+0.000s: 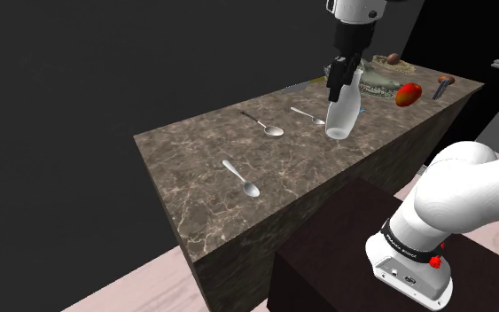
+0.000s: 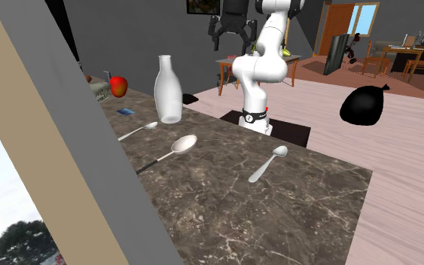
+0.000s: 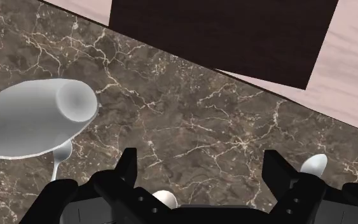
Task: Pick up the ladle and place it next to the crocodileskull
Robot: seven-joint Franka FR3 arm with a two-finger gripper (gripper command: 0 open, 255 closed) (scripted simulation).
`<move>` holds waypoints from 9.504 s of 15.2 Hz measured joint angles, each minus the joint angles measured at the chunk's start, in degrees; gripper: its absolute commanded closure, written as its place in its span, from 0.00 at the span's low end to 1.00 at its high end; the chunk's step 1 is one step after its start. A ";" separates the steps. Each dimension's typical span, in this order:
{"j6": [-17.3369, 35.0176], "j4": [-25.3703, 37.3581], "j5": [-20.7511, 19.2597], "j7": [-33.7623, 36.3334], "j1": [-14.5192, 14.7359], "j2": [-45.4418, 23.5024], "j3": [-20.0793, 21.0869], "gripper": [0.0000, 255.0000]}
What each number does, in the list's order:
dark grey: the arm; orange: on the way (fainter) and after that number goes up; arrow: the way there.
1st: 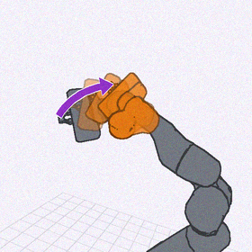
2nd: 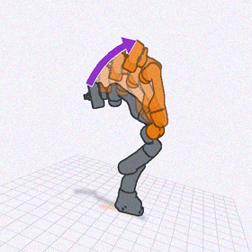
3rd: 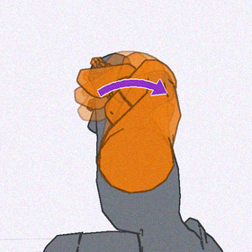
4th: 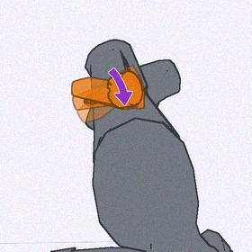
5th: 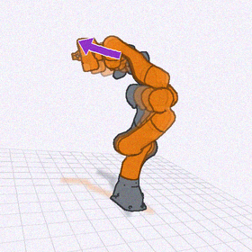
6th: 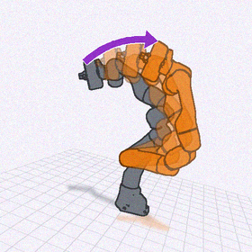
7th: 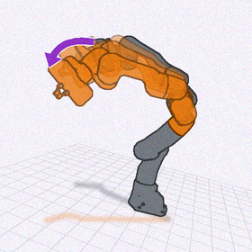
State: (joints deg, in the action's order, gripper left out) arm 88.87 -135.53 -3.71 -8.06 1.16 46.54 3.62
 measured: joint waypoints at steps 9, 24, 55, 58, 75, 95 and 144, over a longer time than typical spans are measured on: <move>11.59 1.58 1.64 2.93 -1.74 -13.57 -1.22 0.00; 28.45 16.11 7.24 6.56 -3.94 -45.49 -3.94 0.00; 36.32 26.67 11.76 6.74 -5.13 -64.26 -4.53 1.00; 35.61 26.91 11.69 6.86 -5.11 -63.78 -4.55 1.00; 24.30 33.46 10.83 8.23 -5.19 -58.94 -4.81 1.00; 9.32 46.80 10.30 9.88 -5.31 -57.21 -4.90 1.00; 9.35 45.51 12.37 -33.44 -30.00 -60.82 -23.24 1.00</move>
State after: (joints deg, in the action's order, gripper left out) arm 98.22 -90.02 8.66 -41.51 -28.84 -14.28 -19.62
